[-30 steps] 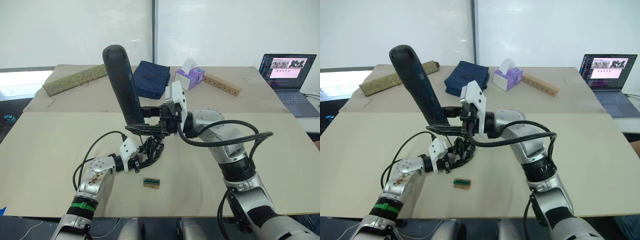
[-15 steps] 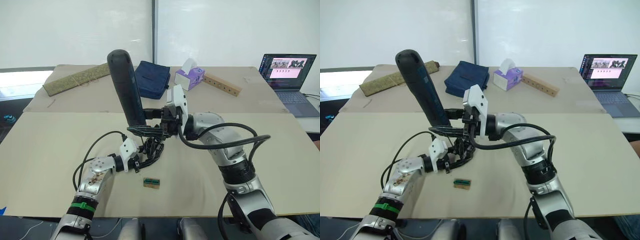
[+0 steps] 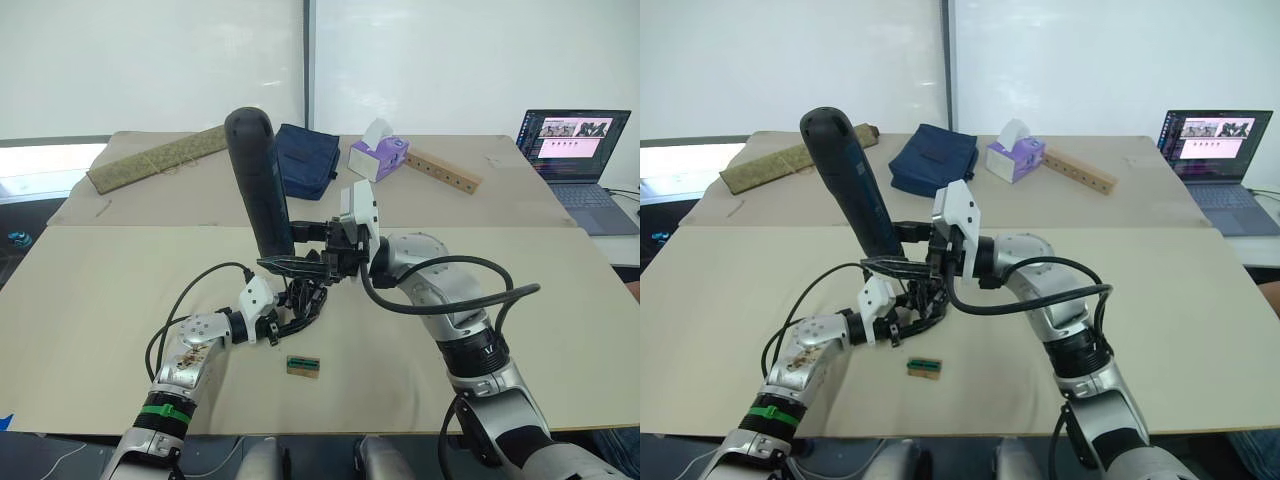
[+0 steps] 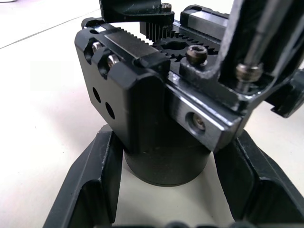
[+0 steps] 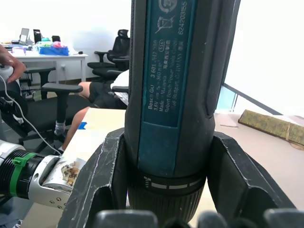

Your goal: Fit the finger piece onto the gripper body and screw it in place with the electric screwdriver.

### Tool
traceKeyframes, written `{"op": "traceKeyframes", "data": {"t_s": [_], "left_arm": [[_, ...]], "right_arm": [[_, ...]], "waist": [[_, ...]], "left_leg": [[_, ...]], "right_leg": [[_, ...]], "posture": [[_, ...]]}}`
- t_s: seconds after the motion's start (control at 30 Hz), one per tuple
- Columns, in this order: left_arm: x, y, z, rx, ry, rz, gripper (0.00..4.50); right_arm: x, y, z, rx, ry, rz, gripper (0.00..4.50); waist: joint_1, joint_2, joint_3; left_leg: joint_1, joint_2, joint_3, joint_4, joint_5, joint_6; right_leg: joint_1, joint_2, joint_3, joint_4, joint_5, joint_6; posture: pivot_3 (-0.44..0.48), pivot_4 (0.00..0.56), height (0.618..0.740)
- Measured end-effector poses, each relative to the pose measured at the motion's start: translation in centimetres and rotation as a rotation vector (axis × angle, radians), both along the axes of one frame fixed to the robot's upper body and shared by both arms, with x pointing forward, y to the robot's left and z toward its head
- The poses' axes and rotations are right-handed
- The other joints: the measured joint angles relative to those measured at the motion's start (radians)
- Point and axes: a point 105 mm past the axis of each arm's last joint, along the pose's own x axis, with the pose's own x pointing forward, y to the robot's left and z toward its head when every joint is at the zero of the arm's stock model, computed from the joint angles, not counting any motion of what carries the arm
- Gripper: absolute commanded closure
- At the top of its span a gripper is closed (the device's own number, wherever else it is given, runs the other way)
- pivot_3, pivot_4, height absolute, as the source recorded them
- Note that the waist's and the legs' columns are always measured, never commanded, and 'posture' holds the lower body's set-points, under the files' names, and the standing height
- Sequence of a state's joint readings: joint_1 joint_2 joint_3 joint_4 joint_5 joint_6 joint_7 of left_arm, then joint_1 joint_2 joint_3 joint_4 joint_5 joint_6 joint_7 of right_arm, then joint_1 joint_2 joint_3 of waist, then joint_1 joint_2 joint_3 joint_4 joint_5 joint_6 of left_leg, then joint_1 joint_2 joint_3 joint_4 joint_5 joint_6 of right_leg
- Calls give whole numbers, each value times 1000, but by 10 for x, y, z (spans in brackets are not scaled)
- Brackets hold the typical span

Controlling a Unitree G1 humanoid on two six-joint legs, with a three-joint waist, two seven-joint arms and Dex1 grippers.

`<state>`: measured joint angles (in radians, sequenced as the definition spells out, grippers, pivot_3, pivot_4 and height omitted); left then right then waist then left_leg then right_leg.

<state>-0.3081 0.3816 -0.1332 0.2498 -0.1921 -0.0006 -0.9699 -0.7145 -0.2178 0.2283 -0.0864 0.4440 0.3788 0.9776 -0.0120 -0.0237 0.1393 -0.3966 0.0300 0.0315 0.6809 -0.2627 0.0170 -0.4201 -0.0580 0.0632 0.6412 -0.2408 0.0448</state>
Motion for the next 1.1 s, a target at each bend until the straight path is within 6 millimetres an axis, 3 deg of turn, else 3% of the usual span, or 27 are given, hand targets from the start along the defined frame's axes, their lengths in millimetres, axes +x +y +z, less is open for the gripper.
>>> {"op": "traceKeyframes", "data": {"t_s": [0.43, 0.7, 1.1], "left_arm": [[0, 1, -1, 5, 11, 3, 2238], [0, 1, -3, 7, 23, 6, 2238], [0, 1, -4, 13, 23, 5, 2238]], "right_arm": [[1, 1, -7, 8, 21, -17, 2568], [2, 1, -11, 13, 25, -23, 2568], [7, 0, -11, 19, 42, -46, 2568]], "waist": [[0, 0, -3], [-2, 0, -3], [-2, 1, -4]], "left_leg": [[4, 0, 1, -2, 0, 0], [15, 1, 1, -6, 0, 0], [15, 2, 0, -7, 0, 0]], "right_leg": [[3, 0, 0, -1, 0, 0], [16, 1, 0, -9, -1, 0], [16, 0, 0, -9, -1, 0]], "posture": [[0, 150, 740], [0, 150, 740], [0, 150, 740]]}}
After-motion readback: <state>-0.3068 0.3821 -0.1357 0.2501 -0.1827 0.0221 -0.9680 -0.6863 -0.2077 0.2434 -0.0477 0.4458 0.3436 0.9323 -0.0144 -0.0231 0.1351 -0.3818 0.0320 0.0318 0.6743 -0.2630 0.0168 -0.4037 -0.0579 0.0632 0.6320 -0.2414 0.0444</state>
